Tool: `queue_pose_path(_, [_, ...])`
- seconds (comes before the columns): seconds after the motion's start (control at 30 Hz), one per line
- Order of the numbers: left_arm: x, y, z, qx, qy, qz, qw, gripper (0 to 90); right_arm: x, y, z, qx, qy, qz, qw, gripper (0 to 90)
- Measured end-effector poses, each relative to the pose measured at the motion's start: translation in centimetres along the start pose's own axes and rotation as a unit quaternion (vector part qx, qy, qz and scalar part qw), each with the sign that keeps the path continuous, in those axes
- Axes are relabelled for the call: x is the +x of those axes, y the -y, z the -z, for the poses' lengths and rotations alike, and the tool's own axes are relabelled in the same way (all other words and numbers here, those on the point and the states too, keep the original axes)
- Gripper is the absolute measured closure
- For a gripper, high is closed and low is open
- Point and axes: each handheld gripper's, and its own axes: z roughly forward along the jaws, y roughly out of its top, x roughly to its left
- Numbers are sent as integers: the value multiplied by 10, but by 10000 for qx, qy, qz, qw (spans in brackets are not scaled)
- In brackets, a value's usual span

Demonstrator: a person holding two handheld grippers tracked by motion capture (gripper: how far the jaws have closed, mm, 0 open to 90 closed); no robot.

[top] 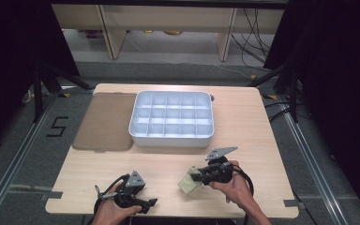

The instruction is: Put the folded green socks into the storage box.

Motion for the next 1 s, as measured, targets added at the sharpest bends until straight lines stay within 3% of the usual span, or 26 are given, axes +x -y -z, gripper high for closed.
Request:
queue_pose_path(0.07, [0, 0, 0, 40, -13, -125, 9999, 268, -1, -2, 3, 30, 26, -12, 10000, 719])
queue_pose_path(0.17, [-1, 0, -1, 46, 47, -53, 10000, 267, -4, -6, 6, 56, 78, -6, 10000, 719])
queue_pose_path(0.2, [0, 0, 0, 66, 42, -165, 9998, 267, -5, -7, 6, 17, 113, 38, 9999, 719])
queue_pose_path(0.23, [-1, 0, 0, 46, 45, -76, 10000, 267, -6, -8, 7, 91, 127, 24, 9999, 719])
queue_pose_path(0.3, [0, 0, 1, 60, 13, -129, 9999, 266, -7, -10, 9, 111, 113, -57, 9999, 719])
queue_pose_path(0.43, [0, 0, 1, 104, 39, -165, 9998, 266, -14, -14, 13, 133, 196, 82, 9997, 719])
queue_pose_path(0.47, [-2, 0, 0, -16, 40, -33, 10000, 266, -14, -15, 15, 150, 258, -1, 9996, 719])
queue_pose_path(0.5, [-1, 0, 0, 10, 22, -43, 10000, 266, -13, -15, 17, 170, 236, -101, 9995, 719])
queue_pose_path(0.53, [0, 0, 1, 58, 52, -139, 9999, 266, -16, -17, 18, 177, 288, 22, 9994, 719])
queue_pose_path(0.57, [-1, 0, 0, -5, 54, -61, 10000, 266, -17, -18, 19, 142, 313, -3, 9994, 719])
queue_pose_path(0.63, [1, 0, 0, 44, 6, -125, 9999, 266, -19, -20, 22, 182, 310, -35, 9993, 719])
queue_pose_path(0.67, [1, 0, 0, 41, 9, -130, 9999, 265, -18, -21, 21, 136, 283, -153, 9994, 719])
queue_pose_path(0.7, [1, 0, 1, 112, 51, -183, 9998, 266, -20, -22, 23, 226, 275, -62, 9993, 719])
queue_pose_path(0.77, [1, 0, 0, 34, 1, -121, 9999, 265, -23, -26, 27, 230, 337, 3, 9992, 719])
queue_pose_path(0.97, [1, 0, 1, 21, 2, -45, 10000, 262, -29, -34, 35, 220, 372, 15, 9991, 719])
queue_pose_path(1.0, [2, 0, 2, 46, -27, -155, 9999, 262, -29, -36, 38, 266, 396, -53, 9988, 718])
